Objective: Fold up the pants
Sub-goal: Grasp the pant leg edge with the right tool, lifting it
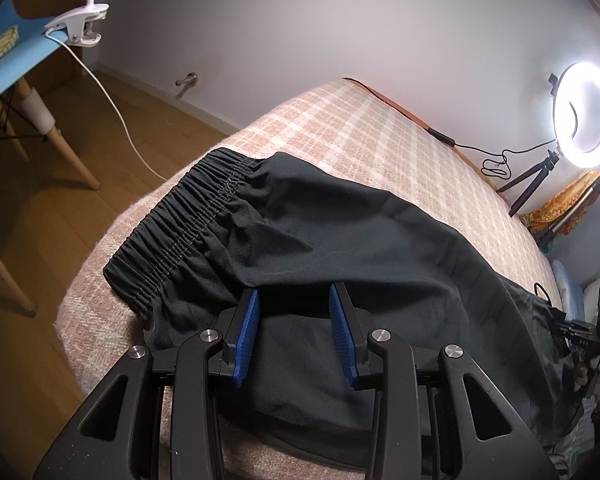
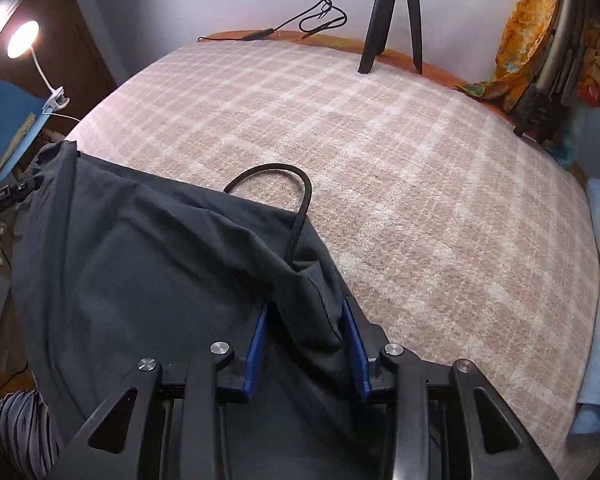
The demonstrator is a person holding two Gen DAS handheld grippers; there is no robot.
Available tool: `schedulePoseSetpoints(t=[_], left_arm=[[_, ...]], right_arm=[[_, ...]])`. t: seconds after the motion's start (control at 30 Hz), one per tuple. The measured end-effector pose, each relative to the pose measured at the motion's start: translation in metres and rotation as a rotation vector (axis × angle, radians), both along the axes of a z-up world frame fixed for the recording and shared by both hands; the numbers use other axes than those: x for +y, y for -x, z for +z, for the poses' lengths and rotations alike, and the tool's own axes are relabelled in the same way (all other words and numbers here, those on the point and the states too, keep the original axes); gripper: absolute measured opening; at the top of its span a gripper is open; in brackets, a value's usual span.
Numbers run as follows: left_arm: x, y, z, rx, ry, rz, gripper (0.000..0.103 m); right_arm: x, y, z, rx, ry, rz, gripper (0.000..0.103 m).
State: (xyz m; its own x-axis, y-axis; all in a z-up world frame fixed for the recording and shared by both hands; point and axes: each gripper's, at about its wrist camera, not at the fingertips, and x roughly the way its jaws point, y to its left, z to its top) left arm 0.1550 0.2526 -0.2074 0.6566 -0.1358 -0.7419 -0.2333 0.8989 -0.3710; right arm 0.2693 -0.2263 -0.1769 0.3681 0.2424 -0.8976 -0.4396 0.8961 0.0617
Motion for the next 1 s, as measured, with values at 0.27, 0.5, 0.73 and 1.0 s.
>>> schedulePoseSetpoints(t=[0.27,0.5,0.73,1.0], left_arm=[[0.000,0.000,-0.001,-0.004,0.011,-0.001,0.033],[0.003,0.001,-0.002,-0.006,0.022,-0.003,0.033],[0.002,0.001,-0.001,-0.008,0.018,-0.012,0.033],[0.017,0.016,0.013,-0.019,0.035,0.083,0.029]], right_arm=[[-0.001,-0.015,0.015,0.004,0.004,0.008,0.006],[-0.003,-0.038,0.031,-0.017,0.093,-0.009,0.001],[-0.008,-0.057,0.020,-0.002,0.073,-0.051,0.001],[-0.022,-0.014,0.044,-0.048,-0.016,-0.072,0.039]])
